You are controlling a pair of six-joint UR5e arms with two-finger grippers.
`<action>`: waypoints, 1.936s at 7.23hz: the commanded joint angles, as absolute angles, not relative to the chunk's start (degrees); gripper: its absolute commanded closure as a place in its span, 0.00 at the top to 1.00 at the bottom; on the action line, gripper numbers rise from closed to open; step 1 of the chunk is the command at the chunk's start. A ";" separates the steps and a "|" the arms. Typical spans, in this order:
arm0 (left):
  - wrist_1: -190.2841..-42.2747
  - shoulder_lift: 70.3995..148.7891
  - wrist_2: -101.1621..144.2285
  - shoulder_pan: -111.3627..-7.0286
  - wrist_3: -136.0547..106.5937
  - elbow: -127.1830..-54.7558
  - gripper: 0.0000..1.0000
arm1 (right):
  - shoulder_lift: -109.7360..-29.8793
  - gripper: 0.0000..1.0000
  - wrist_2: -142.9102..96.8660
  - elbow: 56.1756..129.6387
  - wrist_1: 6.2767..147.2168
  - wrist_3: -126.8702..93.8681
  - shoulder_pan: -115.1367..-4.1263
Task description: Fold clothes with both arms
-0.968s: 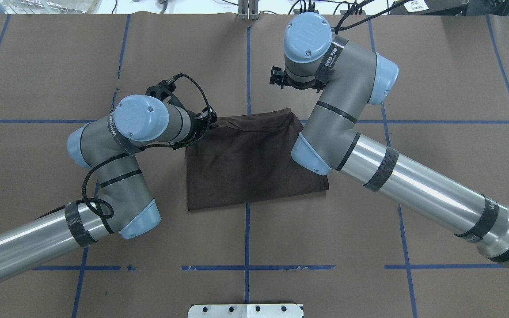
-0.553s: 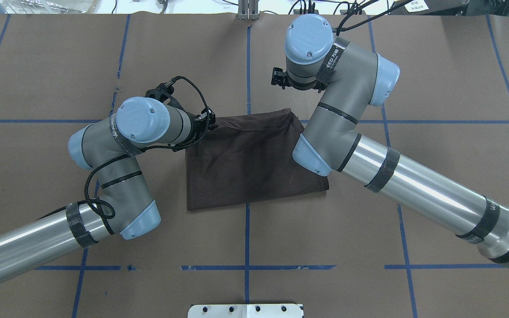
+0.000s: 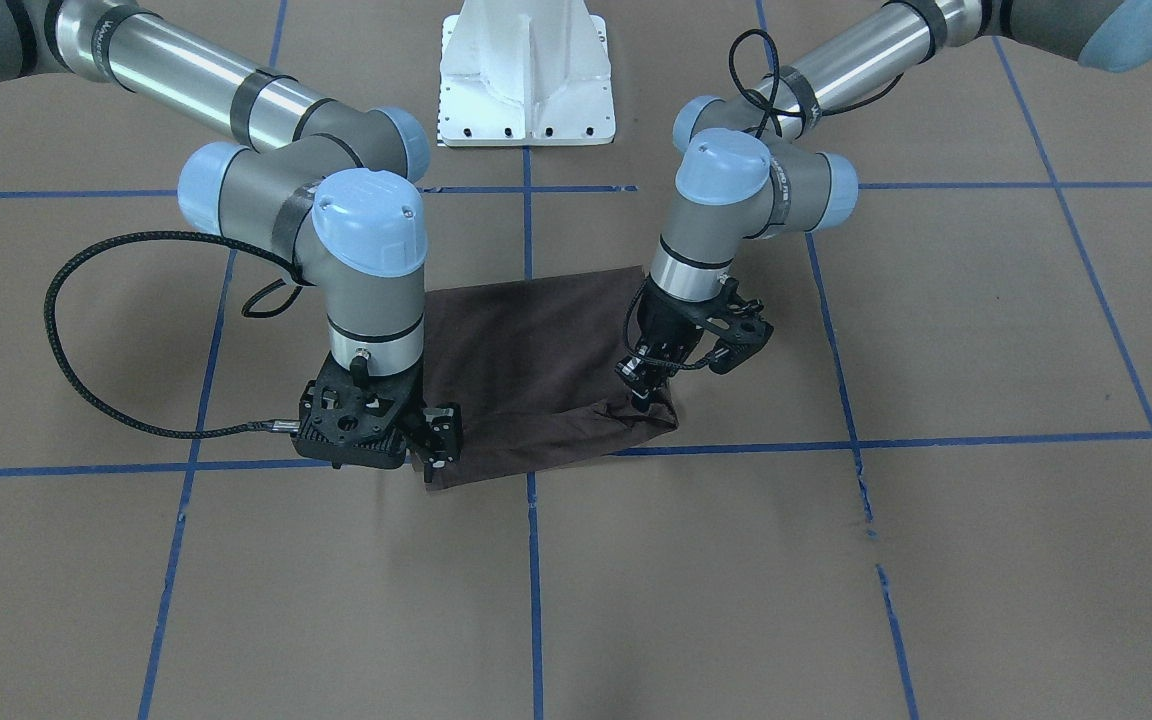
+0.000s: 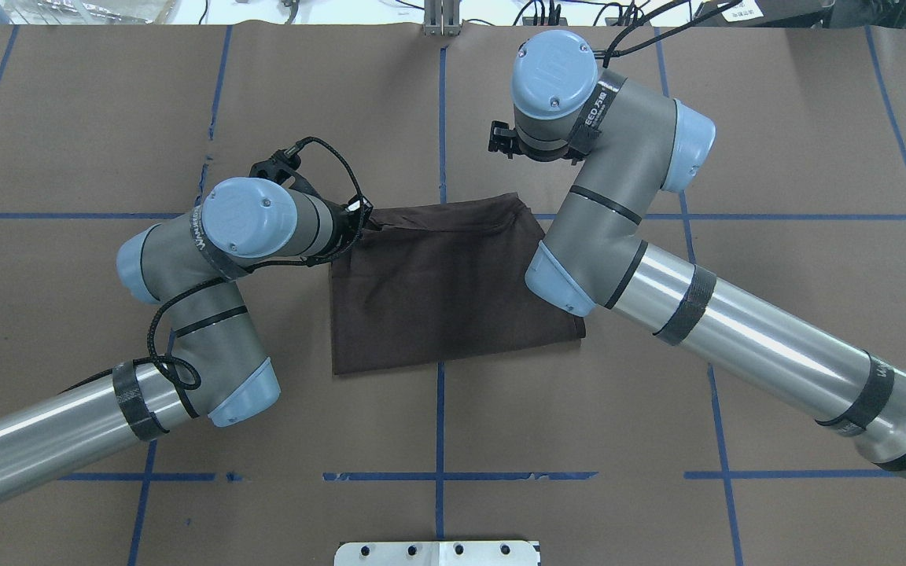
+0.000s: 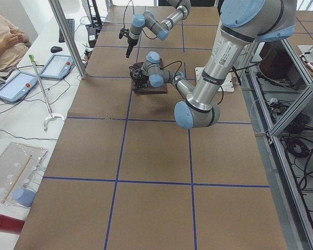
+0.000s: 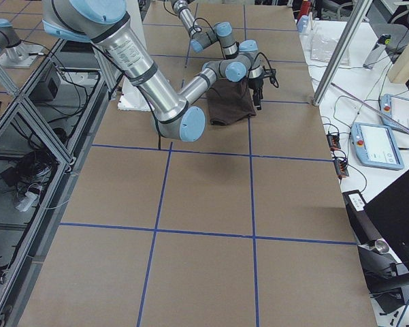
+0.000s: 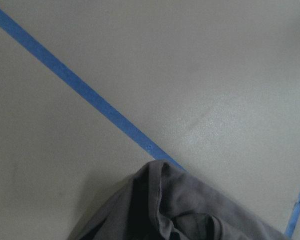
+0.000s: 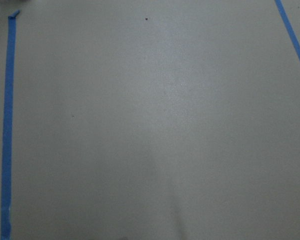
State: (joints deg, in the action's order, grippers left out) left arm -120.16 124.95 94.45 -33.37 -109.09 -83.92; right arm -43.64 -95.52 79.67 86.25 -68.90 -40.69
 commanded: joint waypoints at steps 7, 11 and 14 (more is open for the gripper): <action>-119.80 124.54 93.33 -36.30 -91.16 -84.02 1.00 | -45.44 1.00 -95.54 82.61 86.13 -68.99 -40.43; -117.01 126.63 94.22 -31.39 -86.75 -83.42 1.00 | -45.44 1.00 -95.54 82.62 86.13 -68.99 -40.25; -109.78 129.73 91.78 -31.81 -80.97 -81.92 1.00 | -45.79 1.00 -95.62 82.62 86.05 -68.99 -40.08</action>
